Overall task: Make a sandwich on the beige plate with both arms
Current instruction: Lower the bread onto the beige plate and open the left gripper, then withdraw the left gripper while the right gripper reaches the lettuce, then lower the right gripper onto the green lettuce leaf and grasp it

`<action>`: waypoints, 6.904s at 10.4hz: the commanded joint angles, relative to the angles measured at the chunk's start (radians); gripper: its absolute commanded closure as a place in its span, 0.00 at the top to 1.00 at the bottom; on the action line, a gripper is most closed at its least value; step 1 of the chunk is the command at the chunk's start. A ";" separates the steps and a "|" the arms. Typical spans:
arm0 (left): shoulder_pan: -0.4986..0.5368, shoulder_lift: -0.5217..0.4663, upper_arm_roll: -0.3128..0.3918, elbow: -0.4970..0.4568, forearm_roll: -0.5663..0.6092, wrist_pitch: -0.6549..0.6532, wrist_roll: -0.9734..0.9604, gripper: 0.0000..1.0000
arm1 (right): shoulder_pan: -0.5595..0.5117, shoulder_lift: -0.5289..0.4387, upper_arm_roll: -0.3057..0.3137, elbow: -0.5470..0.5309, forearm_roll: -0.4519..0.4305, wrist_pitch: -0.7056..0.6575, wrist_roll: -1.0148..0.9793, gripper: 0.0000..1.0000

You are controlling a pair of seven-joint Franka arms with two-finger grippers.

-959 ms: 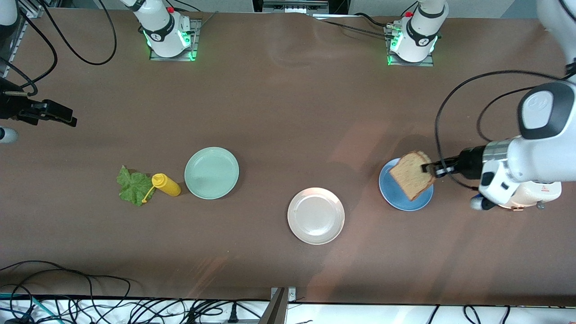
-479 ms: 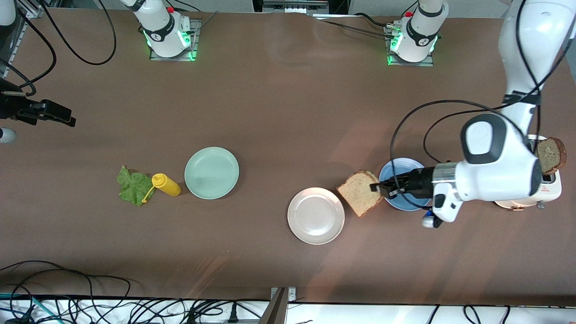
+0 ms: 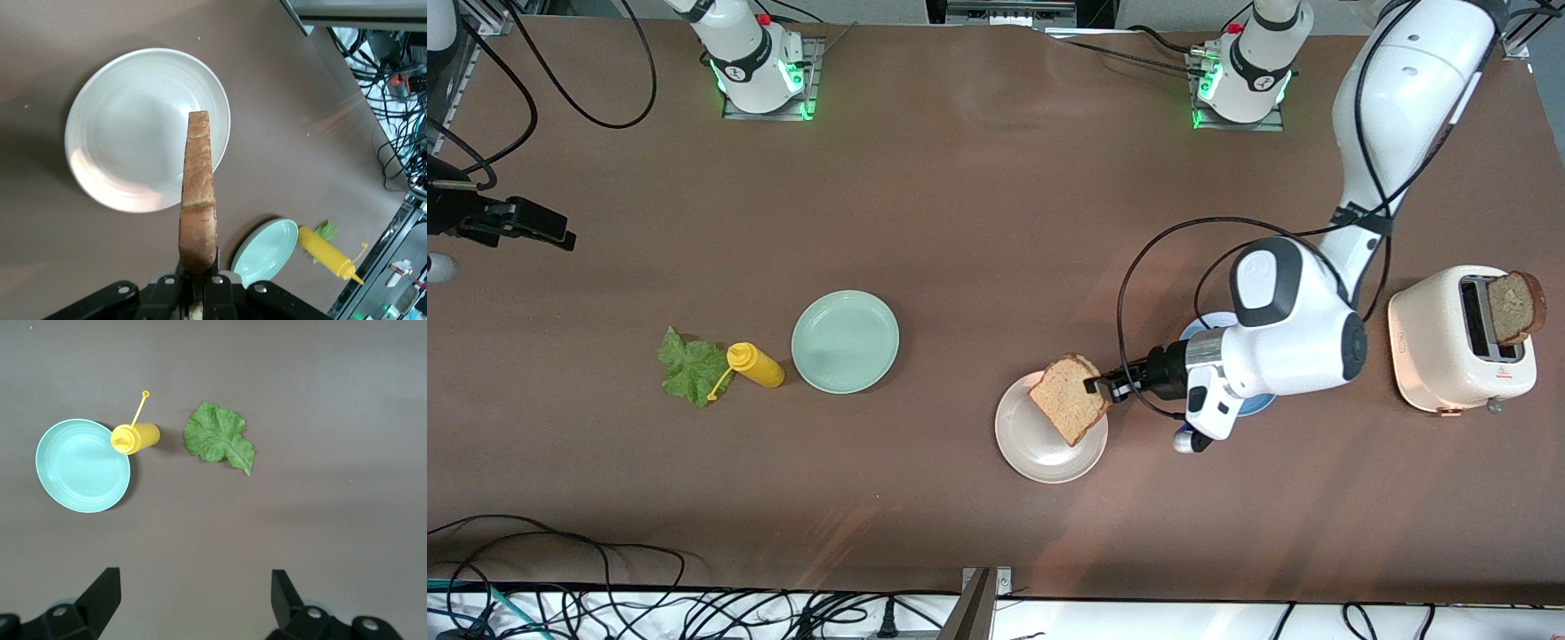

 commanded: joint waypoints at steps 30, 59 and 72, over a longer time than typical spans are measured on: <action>-0.050 -0.023 0.242 0.008 0.286 -0.230 -0.012 1.00 | 0.003 0.012 0.003 0.018 -0.008 0.005 0.009 1.00; 0.283 -0.406 0.237 0.020 0.642 -0.622 0.301 1.00 | -0.056 0.452 -0.002 -0.302 0.065 0.818 -0.415 1.00; 0.230 -0.428 0.275 0.023 0.507 -0.625 0.315 1.00 | -0.053 0.472 -0.002 -0.400 0.167 0.901 -0.451 0.02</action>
